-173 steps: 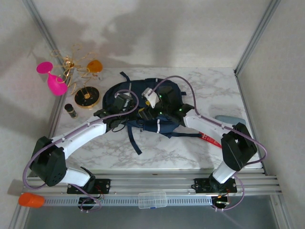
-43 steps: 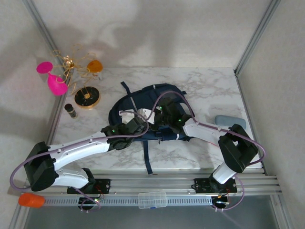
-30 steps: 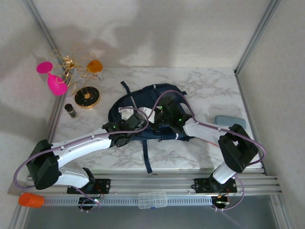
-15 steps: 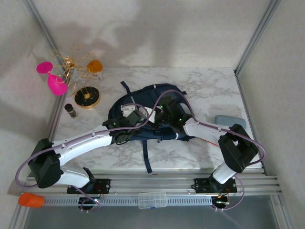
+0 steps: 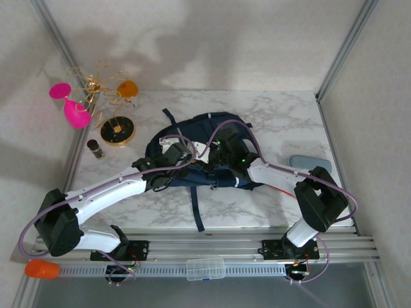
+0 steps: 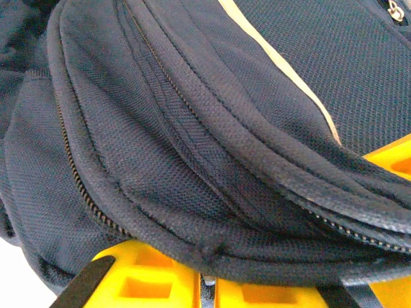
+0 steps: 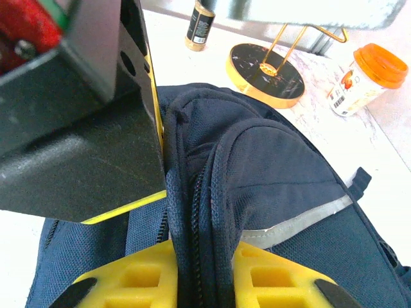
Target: Pack books, pencil case, and school supplies into a backpack
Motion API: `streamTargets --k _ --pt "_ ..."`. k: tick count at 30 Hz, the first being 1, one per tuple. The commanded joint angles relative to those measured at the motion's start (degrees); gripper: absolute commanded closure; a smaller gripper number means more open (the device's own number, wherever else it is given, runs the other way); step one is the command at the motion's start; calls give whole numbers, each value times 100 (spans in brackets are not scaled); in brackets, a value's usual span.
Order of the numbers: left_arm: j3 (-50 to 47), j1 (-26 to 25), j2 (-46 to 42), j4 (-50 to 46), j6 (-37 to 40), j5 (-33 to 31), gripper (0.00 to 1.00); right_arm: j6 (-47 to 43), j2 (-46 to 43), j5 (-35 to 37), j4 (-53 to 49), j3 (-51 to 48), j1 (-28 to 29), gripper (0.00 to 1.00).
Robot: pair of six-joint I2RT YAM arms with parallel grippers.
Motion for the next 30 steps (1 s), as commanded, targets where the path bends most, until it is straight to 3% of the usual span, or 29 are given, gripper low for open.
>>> streamTargets --k 1,4,10,14,19,23,27,30 --pt "195 287 -153 -10 367 -333 93 -92 -7 -452 103 116 10 100" --pt "388 323 -212 -389 451 -98 100 -162 71 -346 70 169 -9 100" --pt "631 342 -221 -1189 444 353 100 -365 272 -279 -93 336 -17 100" --pt "567 343 -325 -1597 203 302 100 -628 340 -52 -179 340 -26 100" --pt "207 351 -538 -1618 173 447 100 -1063 257 220 -210 201 -130 100" --pt "34 360 -377 -1474 193 482 100 -1097 107 -20 -122 115 -179 100" --pt "-119 387 -250 -1064 285 283 100 -716 -54 -245 103 -96 -102 81" --pt "-224 395 -276 -724 300 371 100 -95 -292 -353 348 -368 -24 57"
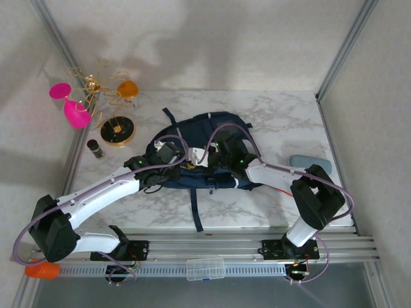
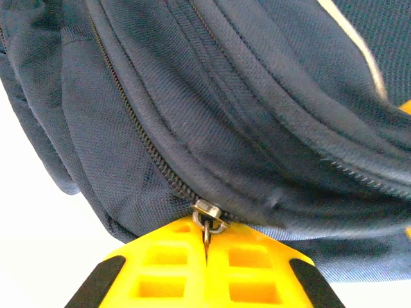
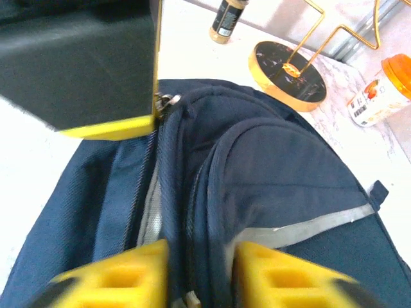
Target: Pack books, pencil case, and school supplies into a backpack
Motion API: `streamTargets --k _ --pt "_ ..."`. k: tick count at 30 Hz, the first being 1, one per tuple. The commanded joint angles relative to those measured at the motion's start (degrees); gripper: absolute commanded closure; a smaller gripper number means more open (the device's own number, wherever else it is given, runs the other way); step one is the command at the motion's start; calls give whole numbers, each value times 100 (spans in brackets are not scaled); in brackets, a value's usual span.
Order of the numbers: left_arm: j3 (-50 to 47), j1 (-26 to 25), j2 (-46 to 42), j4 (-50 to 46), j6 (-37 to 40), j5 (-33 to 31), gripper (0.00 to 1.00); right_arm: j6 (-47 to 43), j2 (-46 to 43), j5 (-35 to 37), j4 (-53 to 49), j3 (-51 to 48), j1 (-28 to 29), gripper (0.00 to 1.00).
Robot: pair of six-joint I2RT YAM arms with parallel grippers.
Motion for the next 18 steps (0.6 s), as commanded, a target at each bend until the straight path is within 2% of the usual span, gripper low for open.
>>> streamTargets --k 1,3,5,7,9,11,13,15,18 --pt "-226 123 -15 264 66 -201 100 773 -516 -214 415 -290 33 51" --pt "-334 197 -81 473 96 -81 100 1755 -819 -379 932 -652 70 44" --pt "-431 238 -156 693 104 59 100 2905 -1128 -413 1282 -973 81 41" --pt "-532 271 -216 853 105 142 100 4116 -1431 -156 1418 -1205 67 40" --pt "-619 303 -245 939 96 148 100 5121 -1686 -357 1524 -1433 81 37" --pt "-673 318 -254 984 86 170 100 6135 -1860 -226 1220 -1523 82 33" --pt "-728 329 -267 1057 96 198 100 6905 -2125 10 1156 -1815 95 33" --pt "-799 334 -251 1153 122 203 100 7808 -2459 661 1380 -2318 95 33" --pt "-781 335 -135 1100 67 118 100 8886 -2695 1494 1049 -2720 84 30"
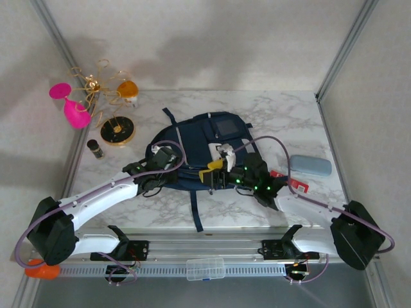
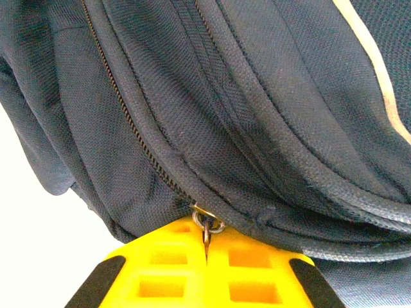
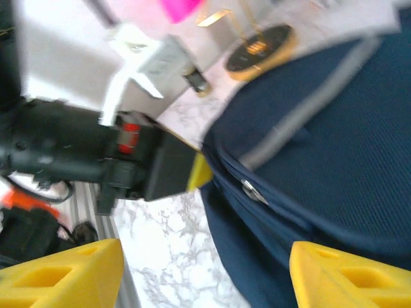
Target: Pack books, pencil case, and school supplies into a backpack
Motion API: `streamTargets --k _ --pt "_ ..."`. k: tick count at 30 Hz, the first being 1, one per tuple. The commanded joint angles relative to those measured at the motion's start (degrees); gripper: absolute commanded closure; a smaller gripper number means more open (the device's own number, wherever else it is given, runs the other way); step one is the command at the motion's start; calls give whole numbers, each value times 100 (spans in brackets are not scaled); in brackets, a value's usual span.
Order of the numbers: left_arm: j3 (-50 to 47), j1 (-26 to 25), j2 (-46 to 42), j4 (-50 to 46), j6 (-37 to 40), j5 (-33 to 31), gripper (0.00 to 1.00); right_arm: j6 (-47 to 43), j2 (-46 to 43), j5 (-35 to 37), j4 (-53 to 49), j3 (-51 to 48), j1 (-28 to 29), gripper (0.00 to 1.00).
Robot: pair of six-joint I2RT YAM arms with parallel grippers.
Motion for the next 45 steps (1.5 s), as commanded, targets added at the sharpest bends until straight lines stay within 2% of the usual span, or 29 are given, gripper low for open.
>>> streamTargets --k 1,6,8,12,15,20,23,26,29,33,35,37,41,43,45 --pt "-65 89 20 312 -9 -42 100 2068 -144 1072 -269 -379 6 30" --pt "-215 88 -31 460 -86 196 100 2321 438 1036 -368 -413 -421 26" --pt "-241 64 -10 480 -86 365 100 2388 750 917 -332 -416 -808 26" --pt "-259 -103 8 538 -182 521 100 1910 1587 617 -157 -65 -1528 25" --pt "-218 -377 71 678 -364 685 100 1424 2321 239 -104 584 -2057 24" --pt "36 -888 525 1324 -890 845 100 569 3413 -81 -820 2285 -2583 22" --pt "348 -932 922 1327 -1038 489 100 605 3630 -454 -1334 2941 -2719 22" --pt "497 -888 1000 1037 -994 83 100 1022 3184 -505 -1699 2703 -2617 21" --pt "379 -790 888 1025 -930 83 100 1507 2635 -458 -1965 2208 -2325 25" --pt "347 -742 890 1024 -885 195 100 2718 2118 -642 -1532 1478 -1572 29" --pt "373 -747 942 1022 -851 246 100 3471 1999 -574 -1127 1181 -1227 36" --pt "350 -747 930 1080 -838 292 100 3977 1975 -401 -722 1054 -975 43" --pt "355 -747 930 1186 -810 379 100 4576 2304 -137 -340 1257 -649 50" --pt "356 -746 923 1206 -796 354 100 4741 2442 -135 57 1386 -562 54" --pt "356 -740 961 1202 -786 359 100 4738 2470 -22 34 1555 -505 55"
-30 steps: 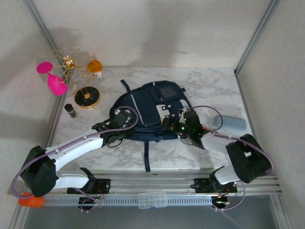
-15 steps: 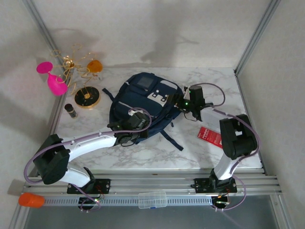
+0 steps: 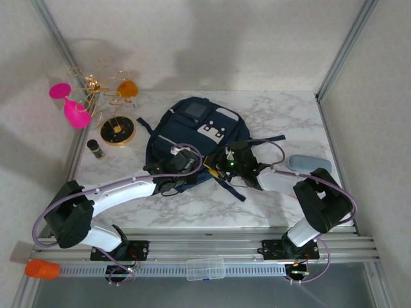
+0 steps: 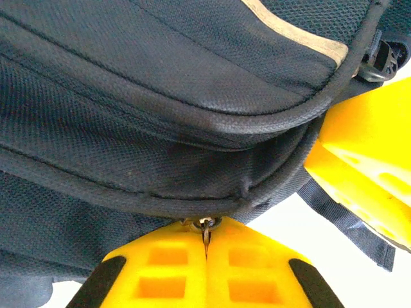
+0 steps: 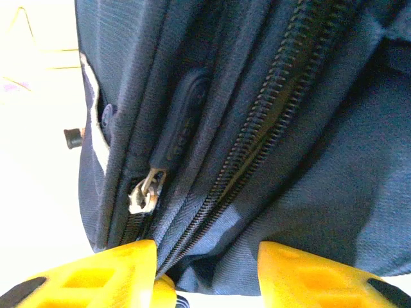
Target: Pack books, pencil case, and school supplies into a backpack
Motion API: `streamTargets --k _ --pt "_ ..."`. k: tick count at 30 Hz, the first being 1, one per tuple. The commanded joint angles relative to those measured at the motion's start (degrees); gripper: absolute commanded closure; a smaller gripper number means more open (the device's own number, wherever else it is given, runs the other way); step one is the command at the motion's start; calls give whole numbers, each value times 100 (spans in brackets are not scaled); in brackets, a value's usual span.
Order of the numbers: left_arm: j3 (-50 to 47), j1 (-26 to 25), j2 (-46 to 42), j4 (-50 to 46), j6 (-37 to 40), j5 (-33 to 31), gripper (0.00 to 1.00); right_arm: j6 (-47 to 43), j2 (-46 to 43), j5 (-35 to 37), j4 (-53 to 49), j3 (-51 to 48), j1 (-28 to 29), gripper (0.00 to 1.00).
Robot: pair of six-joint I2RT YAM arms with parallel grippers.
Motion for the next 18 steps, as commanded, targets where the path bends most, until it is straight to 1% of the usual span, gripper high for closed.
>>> streamTargets --k 1,3,6,7,9,11,14,15,18 --pt "45 32 -22 40 85 -58 100 501 56 357 610 301 245 55" --pt "30 35 -39 75 91 -28 100 563 -12 616 583 294 366 54" --pt "74 36 -9 79 126 -22 100 749 3 774 771 329 510 54" --pt "109 34 6 39 143 -44 100 759 5 949 679 390 575 52" --pt "150 36 25 -8 170 -69 100 842 89 1068 628 479 617 48" --pt "160 35 16 15 170 -65 100 918 290 1142 722 555 622 48" --pt "177 36 46 38 179 -53 100 707 516 1450 771 748 614 56" --pt "186 36 52 17 171 -86 100 614 536 1608 657 823 614 61" --pt "211 36 54 -49 188 -118 100 398 609 1473 631 884 561 78"
